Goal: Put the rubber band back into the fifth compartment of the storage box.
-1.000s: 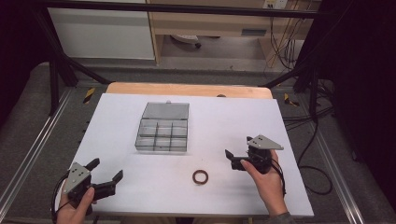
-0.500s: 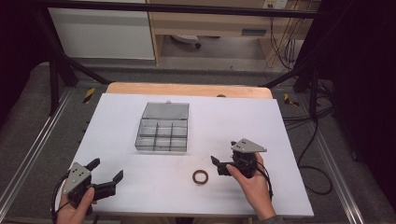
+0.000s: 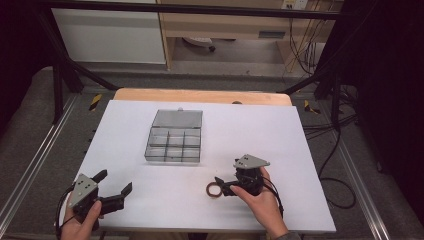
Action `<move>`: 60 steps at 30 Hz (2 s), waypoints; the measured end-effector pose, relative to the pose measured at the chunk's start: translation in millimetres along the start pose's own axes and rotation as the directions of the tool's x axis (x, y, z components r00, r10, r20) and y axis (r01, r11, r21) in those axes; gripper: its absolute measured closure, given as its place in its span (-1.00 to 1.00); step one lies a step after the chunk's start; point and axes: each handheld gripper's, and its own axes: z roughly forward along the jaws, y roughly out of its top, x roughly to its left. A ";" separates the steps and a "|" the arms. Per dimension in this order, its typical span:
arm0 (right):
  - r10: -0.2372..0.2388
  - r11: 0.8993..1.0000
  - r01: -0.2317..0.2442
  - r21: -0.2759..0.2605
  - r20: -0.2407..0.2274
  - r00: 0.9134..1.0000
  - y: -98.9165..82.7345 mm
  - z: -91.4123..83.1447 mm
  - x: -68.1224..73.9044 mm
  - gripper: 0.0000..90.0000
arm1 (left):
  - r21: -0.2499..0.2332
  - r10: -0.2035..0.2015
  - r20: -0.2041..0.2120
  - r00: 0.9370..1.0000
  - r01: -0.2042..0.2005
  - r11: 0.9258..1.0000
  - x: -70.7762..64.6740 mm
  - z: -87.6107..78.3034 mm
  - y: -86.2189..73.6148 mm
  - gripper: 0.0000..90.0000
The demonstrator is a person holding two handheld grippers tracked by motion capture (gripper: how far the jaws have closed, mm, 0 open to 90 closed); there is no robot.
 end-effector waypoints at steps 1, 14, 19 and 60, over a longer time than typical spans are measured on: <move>-0.003 1.000 0.003 0.006 -0.003 1.000 -0.7 1.6 1.0 -0.85 | 0.000 0.000 0.000 1.000 0.000 1.000 0.0 0.0 0.0 -0.90; 0.006 0.995 -0.003 0.099 -0.025 1.000 -9.4 14.8 6.0 -0.60 | 0.011 0.009 0.009 1.000 -0.009 1.000 -1.2 0.9 -0.5 -0.90; 0.007 0.993 -0.004 0.120 -0.028 1.000 -12.0 17.9 8.5 -0.39 | 0.014 0.013 0.009 1.000 -0.013 1.000 -1.0 0.7 -0.5 -0.90; -0.001 0.995 0.007 0.102 -0.056 0.998 -17.4 21.2 14.5 0.90 | 0.026 0.025 0.010 1.000 -0.025 0.999 -2.1 2.1 -1.1 -0.90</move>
